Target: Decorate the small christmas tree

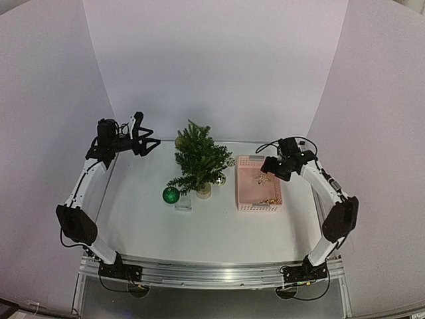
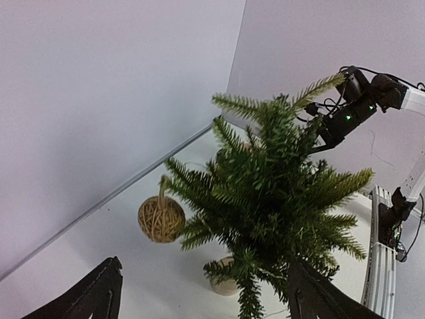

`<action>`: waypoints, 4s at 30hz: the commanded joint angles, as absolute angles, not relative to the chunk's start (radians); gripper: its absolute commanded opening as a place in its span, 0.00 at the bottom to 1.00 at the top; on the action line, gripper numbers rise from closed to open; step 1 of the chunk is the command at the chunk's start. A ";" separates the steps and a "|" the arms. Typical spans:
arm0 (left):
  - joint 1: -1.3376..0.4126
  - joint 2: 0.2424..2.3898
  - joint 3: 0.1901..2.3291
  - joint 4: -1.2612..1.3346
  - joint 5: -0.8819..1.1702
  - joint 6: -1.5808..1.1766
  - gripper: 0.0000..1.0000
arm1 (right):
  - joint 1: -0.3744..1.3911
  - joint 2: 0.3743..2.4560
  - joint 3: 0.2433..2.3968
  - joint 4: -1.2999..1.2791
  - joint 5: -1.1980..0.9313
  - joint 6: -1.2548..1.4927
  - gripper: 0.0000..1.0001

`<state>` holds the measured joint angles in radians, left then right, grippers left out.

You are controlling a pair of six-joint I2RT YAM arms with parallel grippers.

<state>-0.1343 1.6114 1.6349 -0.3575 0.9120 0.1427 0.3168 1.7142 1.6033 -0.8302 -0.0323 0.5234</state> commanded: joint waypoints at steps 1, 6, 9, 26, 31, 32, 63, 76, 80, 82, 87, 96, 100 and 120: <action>-0.108 1.516 1.551 -0.357 0.869 0.155 0.86 | 0.322 1.793 1.715 -0.994 -0.181 0.207 0.82; -0.106 1.479 1.470 -0.330 0.838 0.176 0.87 | 0.322 1.929 1.891 -1.195 -0.149 -0.179 0.83; -0.107 1.474 1.448 -0.321 0.827 0.166 0.87 | 0.321 2.009 1.930 -1.312 -0.063 -0.375 0.84; -0.106 1.528 1.470 -0.321 0.764 0.157 0.88 | 0.345 2.139 1.831 -1.300 -0.025 -0.787 0.86; -0.106 1.531 1.473 -0.323 0.765 0.163 0.88 | 0.346 2.188 1.860 -1.270 -0.012 -0.785 0.87; -0.105 1.533 1.473 -0.323 0.764 0.158 0.88 | 0.346 2.198 1.871 -1.270 -0.018 -0.786 0.87; -0.073 1.594 1.538 -0.263 0.790 0.068 0.88 | 0.397 2.346 1.881 -1.191 0.114 -0.778 0.58; -0.067 1.597 1.545 -0.267 0.796 0.072 0.88 | 0.396 2.283 1.956 -1.193 0.026 -0.717 0.36; -0.066 1.597 1.550 -0.266 0.800 0.071 0.88 | 0.397 2.246 1.981 -1.193 0.028 -0.684 0.36; -0.064 1.597 1.551 -0.261 0.802 0.067 0.88 | 0.397 2.216 1.997 -1.193 0.039 -0.678 0.35; -0.064 1.583 1.544 -0.238 0.830 0.063 0.88 | 0.414 2.118 2.007 -1.193 0.121 -0.727 0.34; -0.063 1.495 1.508 -0.157 0.934 0.071 0.87 | 0.445 1.908 2.020 -1.233 0.278 -0.734 0.34; -0.094 1.460 1.559 -0.297 0.915 0.220 0.86 | 0.482 1.853 2.115 -1.279 0.340 -0.661 0.34; -0.453 1.245 1.474 -0.466 0.626 1.131 0.86 | 1.048 1.961 2.588 -1.136 0.590 -0.510 0.35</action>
<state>-0.4260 1.2858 1.5183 -0.5302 0.6650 0.9290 0.9503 1.8883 2.5298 -1.2540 0.5429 -0.5318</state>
